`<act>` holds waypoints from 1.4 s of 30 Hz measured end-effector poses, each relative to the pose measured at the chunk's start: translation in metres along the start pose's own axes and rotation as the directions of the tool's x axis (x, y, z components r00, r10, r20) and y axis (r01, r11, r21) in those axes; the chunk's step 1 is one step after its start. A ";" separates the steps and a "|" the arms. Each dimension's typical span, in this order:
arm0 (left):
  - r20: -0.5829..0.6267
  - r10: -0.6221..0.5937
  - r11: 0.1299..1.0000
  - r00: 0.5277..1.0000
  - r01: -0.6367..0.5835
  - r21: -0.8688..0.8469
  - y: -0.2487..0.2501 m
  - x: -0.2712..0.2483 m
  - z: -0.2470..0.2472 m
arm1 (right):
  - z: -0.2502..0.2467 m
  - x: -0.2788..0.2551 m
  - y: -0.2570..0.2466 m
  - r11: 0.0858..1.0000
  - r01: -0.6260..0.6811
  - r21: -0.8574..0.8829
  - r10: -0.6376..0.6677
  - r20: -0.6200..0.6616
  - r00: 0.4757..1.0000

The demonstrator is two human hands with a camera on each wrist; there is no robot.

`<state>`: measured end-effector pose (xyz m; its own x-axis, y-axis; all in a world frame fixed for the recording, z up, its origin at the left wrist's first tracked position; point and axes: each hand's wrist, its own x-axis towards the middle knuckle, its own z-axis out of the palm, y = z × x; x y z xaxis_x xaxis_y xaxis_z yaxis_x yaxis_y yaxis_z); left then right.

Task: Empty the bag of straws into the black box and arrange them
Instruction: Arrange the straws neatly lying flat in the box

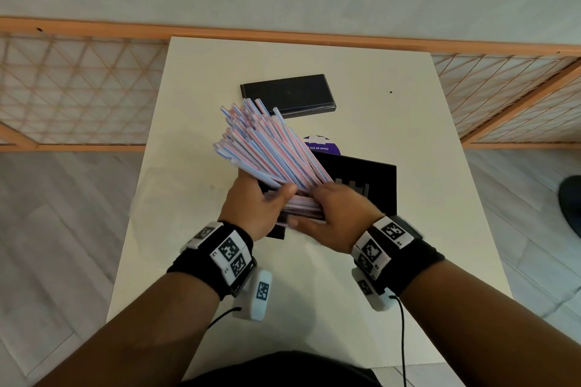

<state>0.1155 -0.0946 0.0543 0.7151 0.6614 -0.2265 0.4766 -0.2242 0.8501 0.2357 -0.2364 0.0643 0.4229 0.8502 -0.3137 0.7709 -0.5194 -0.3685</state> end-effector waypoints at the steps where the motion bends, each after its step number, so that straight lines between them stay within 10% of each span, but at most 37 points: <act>1: 0.000 -0.001 1.000 1.000 0.001 0.026 0.000 -0.002 0.000 | 0.003 -0.001 0.000 1.000 0.000 -0.024 0.001 0.025 1.000; 8: 0.082 -0.061 0.981 0.995 0.044 0.188 -0.005 -0.013 -0.013 | 0.011 0.001 -0.003 0.999 0.039 -0.031 -0.034 0.123 0.992; 13: -0.015 0.118 0.964 0.993 -0.111 0.243 0.008 -0.011 -0.026 | 0.000 -0.005 -0.004 0.999 0.027 0.041 -0.030 0.059 0.998; 18: -0.087 -0.012 0.980 0.996 0.030 0.199 0.018 -0.005 -0.030 | -0.014 -0.009 0.006 0.963 -0.206 0.174 0.234 -0.162 0.959; 22: 0.018 -0.158 0.985 0.987 0.159 -0.065 0.034 -0.004 -0.019 | -0.018 0.013 0.012 0.915 -0.393 0.094 0.391 0.041 0.920; 32: 0.123 -0.305 0.866 0.944 0.329 -0.378 0.050 0.001 0.001 | -0.005 0.026 -0.017 0.944 -0.183 0.273 0.207 -0.063 0.976; 42: 0.321 -0.181 0.628 0.929 0.361 -0.689 0.059 -0.012 -0.001 | -0.009 0.012 -0.013 0.957 -0.006 0.291 0.098 -0.302 0.948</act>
<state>0.1344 -0.1153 0.1075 0.7428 0.4252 -0.5172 0.2048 0.5911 0.7802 0.2349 -0.2185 0.0738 0.6204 0.7812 -0.0692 0.5965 -0.5273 -0.6051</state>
